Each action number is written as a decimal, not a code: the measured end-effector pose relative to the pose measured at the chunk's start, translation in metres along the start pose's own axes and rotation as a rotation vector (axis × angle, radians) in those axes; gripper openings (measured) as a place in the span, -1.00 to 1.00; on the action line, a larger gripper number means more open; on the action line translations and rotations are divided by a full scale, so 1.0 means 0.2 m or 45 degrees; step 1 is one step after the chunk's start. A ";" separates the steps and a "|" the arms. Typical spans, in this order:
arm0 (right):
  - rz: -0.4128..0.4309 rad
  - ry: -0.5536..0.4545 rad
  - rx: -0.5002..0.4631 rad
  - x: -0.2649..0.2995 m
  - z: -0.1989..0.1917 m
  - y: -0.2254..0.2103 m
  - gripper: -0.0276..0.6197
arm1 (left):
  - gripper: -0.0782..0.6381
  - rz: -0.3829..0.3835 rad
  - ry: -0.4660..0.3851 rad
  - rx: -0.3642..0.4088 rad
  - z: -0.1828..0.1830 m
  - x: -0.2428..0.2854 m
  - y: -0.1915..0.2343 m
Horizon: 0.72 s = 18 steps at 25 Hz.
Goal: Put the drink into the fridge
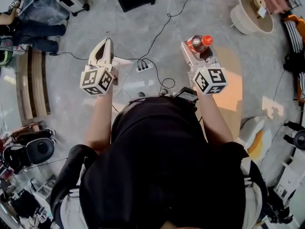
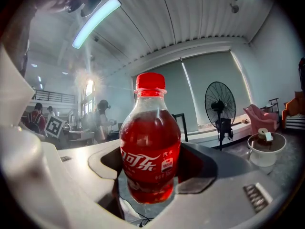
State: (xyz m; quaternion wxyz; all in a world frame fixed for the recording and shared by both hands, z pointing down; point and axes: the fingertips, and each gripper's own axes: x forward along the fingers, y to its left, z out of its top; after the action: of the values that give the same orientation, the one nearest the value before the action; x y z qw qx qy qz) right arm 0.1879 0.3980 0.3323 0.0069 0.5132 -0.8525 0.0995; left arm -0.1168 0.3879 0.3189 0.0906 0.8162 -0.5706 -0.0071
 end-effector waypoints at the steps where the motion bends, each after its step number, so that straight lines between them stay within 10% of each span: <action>1: 0.007 -0.003 -0.014 -0.01 0.00 -0.01 0.03 | -0.72 0.001 -0.003 0.006 0.01 0.01 -0.02; 18: 0.082 0.019 -0.016 -0.06 -0.02 -0.14 0.03 | -0.72 0.017 0.049 -0.022 -0.12 0.01 -0.18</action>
State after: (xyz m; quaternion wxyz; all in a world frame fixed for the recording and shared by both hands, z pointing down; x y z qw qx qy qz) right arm 0.2174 0.3974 0.3388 0.0134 0.4848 -0.8690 0.0981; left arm -0.0794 0.4020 0.3362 0.1087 0.8114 -0.5742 0.0041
